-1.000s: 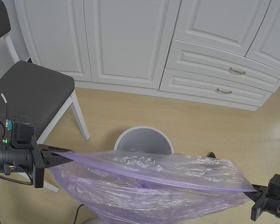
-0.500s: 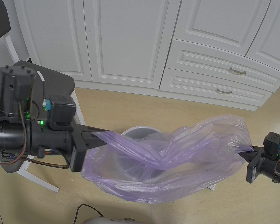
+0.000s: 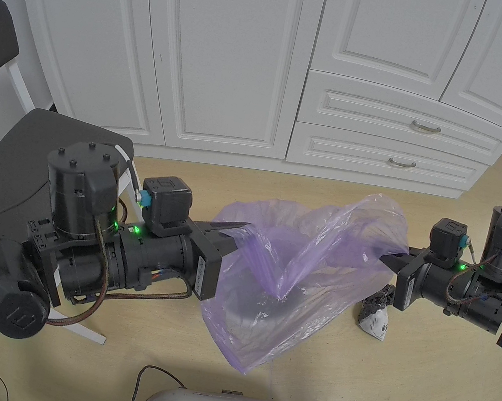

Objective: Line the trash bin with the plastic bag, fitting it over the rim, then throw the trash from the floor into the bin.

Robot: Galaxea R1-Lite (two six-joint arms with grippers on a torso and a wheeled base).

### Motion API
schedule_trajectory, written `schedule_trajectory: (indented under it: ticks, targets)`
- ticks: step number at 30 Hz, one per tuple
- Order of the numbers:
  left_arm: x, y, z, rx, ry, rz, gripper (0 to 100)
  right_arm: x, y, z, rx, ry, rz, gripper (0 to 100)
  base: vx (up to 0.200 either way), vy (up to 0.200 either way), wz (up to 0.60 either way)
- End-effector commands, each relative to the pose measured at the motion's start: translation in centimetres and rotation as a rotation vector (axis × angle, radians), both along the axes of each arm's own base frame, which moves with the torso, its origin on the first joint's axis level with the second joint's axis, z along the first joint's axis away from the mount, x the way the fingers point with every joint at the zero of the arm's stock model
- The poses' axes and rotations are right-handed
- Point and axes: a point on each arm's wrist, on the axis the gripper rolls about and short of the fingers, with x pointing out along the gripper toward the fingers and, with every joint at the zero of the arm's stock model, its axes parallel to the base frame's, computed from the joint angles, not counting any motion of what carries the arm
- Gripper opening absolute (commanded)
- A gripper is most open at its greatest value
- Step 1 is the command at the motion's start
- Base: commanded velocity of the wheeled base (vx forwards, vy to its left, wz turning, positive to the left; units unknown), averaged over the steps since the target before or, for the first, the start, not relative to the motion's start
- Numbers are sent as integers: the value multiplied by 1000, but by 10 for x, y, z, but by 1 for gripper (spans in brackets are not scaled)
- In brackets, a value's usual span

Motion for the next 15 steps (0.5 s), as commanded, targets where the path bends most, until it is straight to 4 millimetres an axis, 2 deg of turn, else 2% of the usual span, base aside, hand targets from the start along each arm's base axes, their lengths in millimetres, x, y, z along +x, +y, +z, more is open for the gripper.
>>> schedule_trajectory:
  ticks: [1, 6, 9, 15]
  targets:
    - [-1, -3, -19, -20, 61, 42, 0, -1, 16, -11, 78, 98, 4, 0, 0, 0, 0]
    - [-3, 0, -21, -53, 30, 47, 0, 7, 22, -18, 139, 179, -91, 0, 0, 0, 0]
    - [-3, -1, -20, -73, 29, 49, 0, 11, 25, -14, 154, 192, -105, 0, 0, 0, 0]
    - [-7, 3, -1, -140, 24, 59, 0, 9, 34, -1, 229, 288, -143, 0, 0, 0, 0]
